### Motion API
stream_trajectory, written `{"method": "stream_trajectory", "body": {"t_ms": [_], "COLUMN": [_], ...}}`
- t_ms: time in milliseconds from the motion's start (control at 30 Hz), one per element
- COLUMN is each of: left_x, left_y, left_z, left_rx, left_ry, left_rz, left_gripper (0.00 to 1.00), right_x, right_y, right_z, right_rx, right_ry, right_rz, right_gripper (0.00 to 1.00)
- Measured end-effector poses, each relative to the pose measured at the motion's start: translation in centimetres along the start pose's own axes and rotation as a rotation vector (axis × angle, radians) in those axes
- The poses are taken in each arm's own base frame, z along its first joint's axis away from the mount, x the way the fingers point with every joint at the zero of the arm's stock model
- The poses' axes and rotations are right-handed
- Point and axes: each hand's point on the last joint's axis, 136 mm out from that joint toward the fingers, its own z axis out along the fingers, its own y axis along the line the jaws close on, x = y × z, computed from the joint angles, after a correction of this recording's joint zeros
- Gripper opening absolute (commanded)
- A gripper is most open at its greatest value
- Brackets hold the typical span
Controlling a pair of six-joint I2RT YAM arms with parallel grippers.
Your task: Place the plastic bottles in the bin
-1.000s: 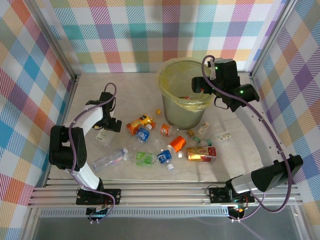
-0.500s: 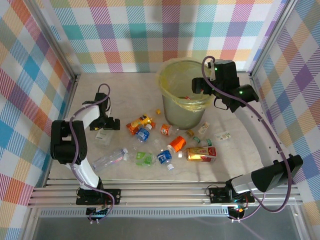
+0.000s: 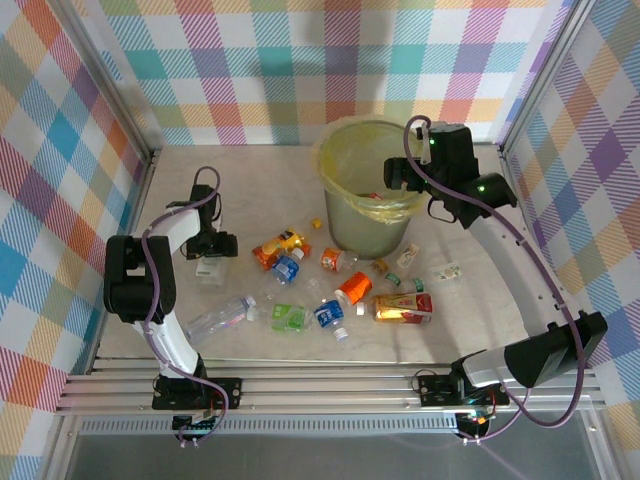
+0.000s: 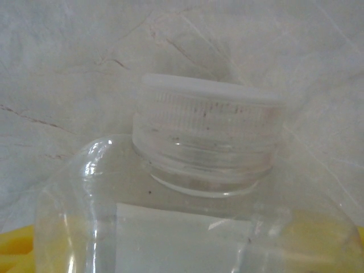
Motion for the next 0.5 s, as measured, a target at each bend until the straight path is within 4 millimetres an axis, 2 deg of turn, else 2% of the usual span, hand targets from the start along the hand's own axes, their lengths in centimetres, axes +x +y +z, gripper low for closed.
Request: {"method": "stream_trajectory", "body": {"t_ms": [133,200,367,500], "left_x": [-0.5,-0.9,-2.6,-3.3], "left_y": [0.0,0.1,0.2,0.1], "left_z": [-0.9,-1.9,-6.1,-7.3], "left_rx": [0.002,0.005,0.019,0.032], "left_ry": [-0.031,-0.063,-0.195,-0.244], "left_rz": [-0.002,-0.005,-0.018,-0.023], "left_gripper": [0.66,0.66,0.66,0.66], "right_x": [0.1,0.0,-0.5,-0.5], "right_y": [0.2,0.4,1.0,1.6], "right_z": [-0.5,-0.9,-1.8,-1.9], "right_rx": [-0.019,-0.032,-0.075,-0.112], "right_ry": [-0.008,-0.016,-0.035,-0.036], "right_rz": [0.005,0.007,0.016,0.023], "right_gripper": [1.00,1.00,1.00,1.00]}}
